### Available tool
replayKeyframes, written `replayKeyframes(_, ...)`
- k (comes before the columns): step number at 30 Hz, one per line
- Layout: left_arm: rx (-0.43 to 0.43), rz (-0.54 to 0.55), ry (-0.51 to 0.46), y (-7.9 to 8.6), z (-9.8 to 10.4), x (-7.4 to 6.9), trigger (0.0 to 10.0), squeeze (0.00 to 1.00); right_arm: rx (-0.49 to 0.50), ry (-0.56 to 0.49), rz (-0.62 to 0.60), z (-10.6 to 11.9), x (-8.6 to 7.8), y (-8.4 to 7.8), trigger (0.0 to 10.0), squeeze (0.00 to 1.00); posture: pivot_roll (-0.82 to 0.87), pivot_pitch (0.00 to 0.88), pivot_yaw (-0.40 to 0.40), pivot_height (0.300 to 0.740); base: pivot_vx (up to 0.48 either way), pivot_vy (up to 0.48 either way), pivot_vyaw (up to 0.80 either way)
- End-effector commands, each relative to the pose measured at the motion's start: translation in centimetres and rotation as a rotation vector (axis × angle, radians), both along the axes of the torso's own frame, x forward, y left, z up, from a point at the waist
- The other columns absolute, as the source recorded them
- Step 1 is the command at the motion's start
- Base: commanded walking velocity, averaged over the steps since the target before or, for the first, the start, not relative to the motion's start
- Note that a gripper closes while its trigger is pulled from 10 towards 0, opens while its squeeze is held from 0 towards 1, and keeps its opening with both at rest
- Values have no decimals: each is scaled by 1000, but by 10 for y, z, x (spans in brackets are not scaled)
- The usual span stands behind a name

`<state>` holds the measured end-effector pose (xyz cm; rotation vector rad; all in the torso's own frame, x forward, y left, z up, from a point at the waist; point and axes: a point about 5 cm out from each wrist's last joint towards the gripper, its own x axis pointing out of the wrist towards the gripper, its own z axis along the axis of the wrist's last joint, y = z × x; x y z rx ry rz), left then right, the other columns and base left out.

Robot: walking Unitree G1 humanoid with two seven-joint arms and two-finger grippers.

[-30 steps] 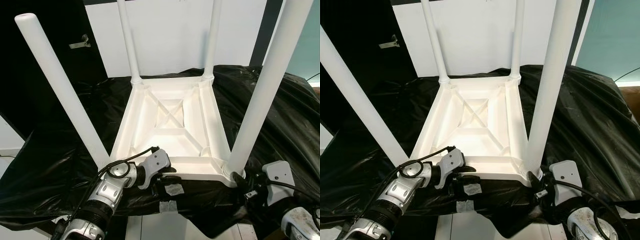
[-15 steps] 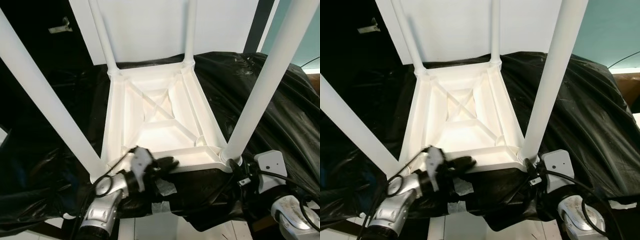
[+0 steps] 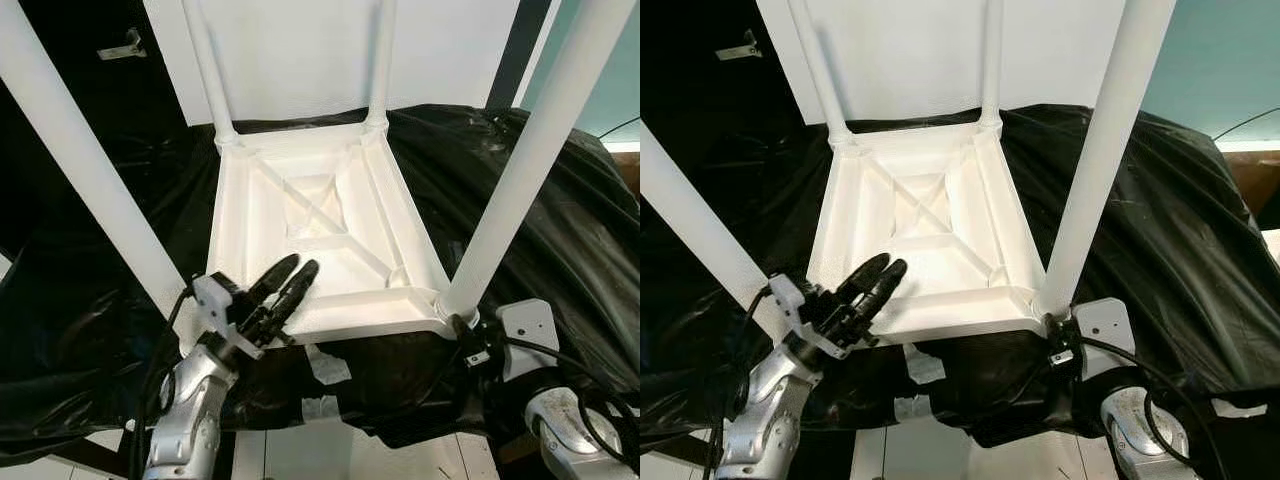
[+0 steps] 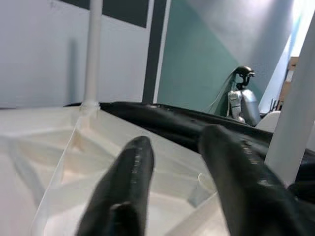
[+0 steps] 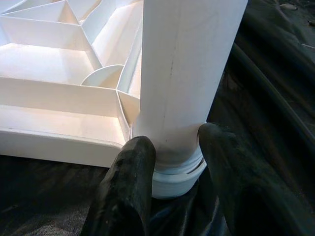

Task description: Building children table

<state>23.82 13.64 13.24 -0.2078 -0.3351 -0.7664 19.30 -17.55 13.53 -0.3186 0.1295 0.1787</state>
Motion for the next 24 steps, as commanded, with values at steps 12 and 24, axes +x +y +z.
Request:
replayKeyframes(12,190,174,367,0,-63,-7,10000,0,-46,-33,-35,-14,6,8,10000,0,3,0,31,740,0,0,0)
replayKeyframes(24,130,277,292,-14,-50,7,10000,0,-44,-103,-38,-17,16,15,10000,0,1,0,13,740,0,0,0)
